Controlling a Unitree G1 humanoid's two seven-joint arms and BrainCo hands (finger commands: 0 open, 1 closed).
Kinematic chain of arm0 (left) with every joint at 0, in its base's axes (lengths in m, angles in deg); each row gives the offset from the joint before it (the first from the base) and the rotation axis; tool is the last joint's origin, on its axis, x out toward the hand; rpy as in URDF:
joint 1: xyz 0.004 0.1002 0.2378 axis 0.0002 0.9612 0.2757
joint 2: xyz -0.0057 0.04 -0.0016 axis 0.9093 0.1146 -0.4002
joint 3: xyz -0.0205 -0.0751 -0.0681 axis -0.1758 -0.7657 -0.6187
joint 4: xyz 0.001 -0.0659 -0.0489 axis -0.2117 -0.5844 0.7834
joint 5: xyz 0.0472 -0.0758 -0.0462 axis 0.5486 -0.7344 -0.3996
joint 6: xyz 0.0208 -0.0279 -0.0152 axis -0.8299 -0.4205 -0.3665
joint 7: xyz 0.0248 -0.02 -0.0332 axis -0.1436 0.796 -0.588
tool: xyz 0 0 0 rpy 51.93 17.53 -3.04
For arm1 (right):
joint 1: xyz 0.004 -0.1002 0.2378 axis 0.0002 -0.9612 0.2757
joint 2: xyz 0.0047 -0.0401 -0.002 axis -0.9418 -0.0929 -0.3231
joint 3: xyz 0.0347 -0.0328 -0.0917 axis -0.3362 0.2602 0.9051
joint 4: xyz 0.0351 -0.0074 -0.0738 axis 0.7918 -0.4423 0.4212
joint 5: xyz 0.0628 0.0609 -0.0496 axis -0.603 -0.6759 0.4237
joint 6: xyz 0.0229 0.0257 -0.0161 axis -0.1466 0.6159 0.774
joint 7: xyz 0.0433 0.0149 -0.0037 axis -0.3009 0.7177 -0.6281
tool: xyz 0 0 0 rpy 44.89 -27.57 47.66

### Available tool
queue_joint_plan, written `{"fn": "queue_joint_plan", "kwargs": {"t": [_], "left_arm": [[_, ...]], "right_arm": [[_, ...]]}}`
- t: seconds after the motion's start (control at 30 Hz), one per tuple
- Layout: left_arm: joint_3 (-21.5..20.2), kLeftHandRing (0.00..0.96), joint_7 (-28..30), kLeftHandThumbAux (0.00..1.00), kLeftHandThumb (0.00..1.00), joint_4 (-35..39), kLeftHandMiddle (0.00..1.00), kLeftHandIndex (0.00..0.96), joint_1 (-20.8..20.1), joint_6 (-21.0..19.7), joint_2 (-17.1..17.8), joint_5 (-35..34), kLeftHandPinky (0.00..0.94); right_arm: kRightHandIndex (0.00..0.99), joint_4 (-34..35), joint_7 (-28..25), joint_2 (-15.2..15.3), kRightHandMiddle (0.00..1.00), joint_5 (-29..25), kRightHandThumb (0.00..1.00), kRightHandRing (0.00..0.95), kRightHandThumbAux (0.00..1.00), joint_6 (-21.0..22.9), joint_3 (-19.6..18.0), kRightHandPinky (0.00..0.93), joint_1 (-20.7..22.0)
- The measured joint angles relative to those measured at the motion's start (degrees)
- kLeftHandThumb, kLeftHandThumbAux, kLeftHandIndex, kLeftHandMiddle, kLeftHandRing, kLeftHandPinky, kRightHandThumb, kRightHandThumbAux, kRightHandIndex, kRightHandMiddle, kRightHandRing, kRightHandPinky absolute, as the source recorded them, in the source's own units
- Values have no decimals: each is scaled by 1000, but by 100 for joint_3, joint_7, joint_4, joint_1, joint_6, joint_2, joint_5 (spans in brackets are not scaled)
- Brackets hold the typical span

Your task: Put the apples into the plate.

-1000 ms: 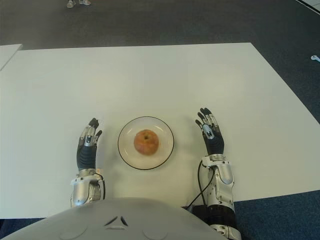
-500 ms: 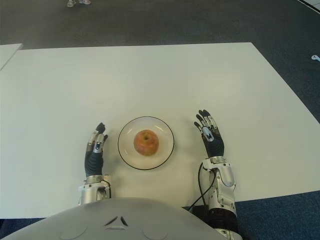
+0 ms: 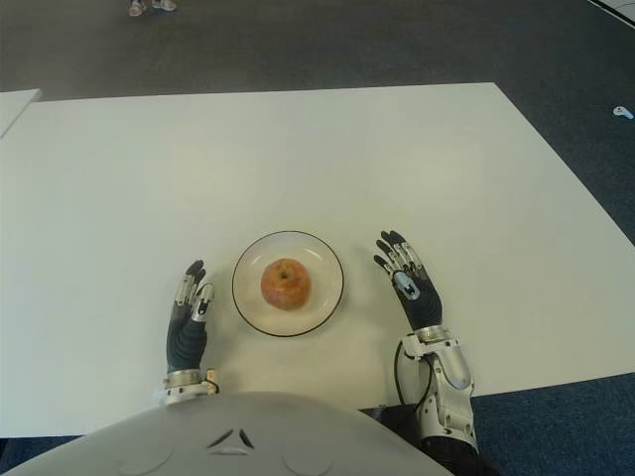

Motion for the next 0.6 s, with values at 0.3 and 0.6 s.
{"fn": "queue_joint_plan", "kwargs": {"t": [0.3, 0.6], "left_arm": [[33, 0, 0, 301, 73, -103, 0, 0, 9, 324, 16, 1, 0], [169, 0, 120, 286, 87, -484, 0, 0, -12, 1107, 19, -158, 0]], "right_arm": [[0, 126, -71, 27, 0, -8, 98, 0, 529, 82, 76, 0, -115], [0, 112, -195, 112, 0, 141, 115, 0, 542, 45, 252, 0, -98]]}}
